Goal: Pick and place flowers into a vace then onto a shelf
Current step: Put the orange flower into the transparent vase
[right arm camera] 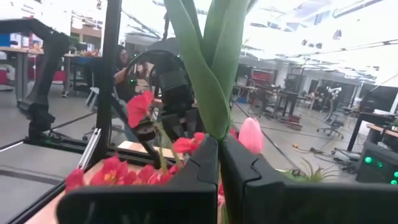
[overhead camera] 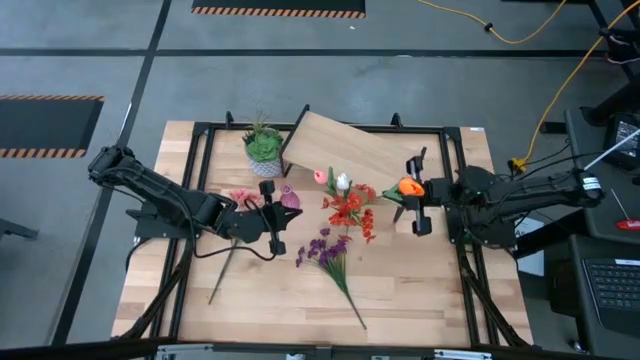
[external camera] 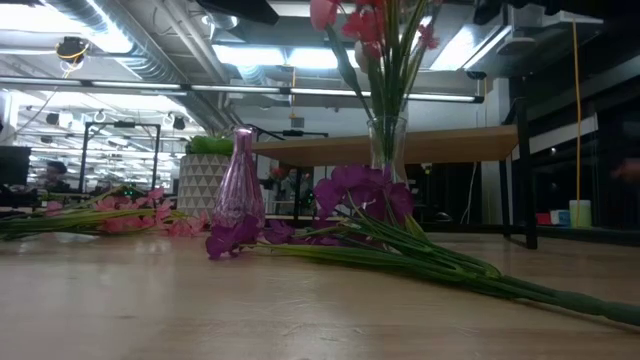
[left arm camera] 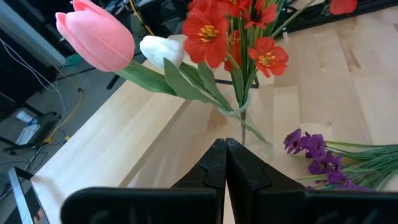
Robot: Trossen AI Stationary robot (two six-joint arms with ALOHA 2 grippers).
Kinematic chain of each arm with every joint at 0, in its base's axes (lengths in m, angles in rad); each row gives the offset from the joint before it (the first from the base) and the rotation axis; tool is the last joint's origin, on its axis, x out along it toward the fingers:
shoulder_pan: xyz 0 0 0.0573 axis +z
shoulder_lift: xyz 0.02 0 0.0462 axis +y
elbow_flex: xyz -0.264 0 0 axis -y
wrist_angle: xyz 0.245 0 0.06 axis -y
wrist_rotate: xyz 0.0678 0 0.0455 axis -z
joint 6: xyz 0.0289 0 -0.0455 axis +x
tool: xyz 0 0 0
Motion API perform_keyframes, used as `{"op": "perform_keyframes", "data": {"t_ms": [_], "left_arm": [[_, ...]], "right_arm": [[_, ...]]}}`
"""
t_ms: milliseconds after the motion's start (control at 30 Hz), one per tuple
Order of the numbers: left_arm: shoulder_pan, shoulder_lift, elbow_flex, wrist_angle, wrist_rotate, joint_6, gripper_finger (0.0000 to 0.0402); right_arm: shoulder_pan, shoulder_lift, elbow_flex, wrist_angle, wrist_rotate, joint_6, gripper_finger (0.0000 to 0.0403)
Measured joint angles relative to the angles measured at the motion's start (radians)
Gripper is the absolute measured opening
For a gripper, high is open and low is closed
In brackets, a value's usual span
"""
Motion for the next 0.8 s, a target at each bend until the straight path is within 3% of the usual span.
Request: {"op": "perform_keyframes", "data": {"t_ms": [800], "left_arm": [[0.0,0.001,0.0,-0.007,0.0,0.0,0.0003]], "right_arm": [[-0.067,0.167,0.0,0.012,-0.06,0.062,0.0]]}}
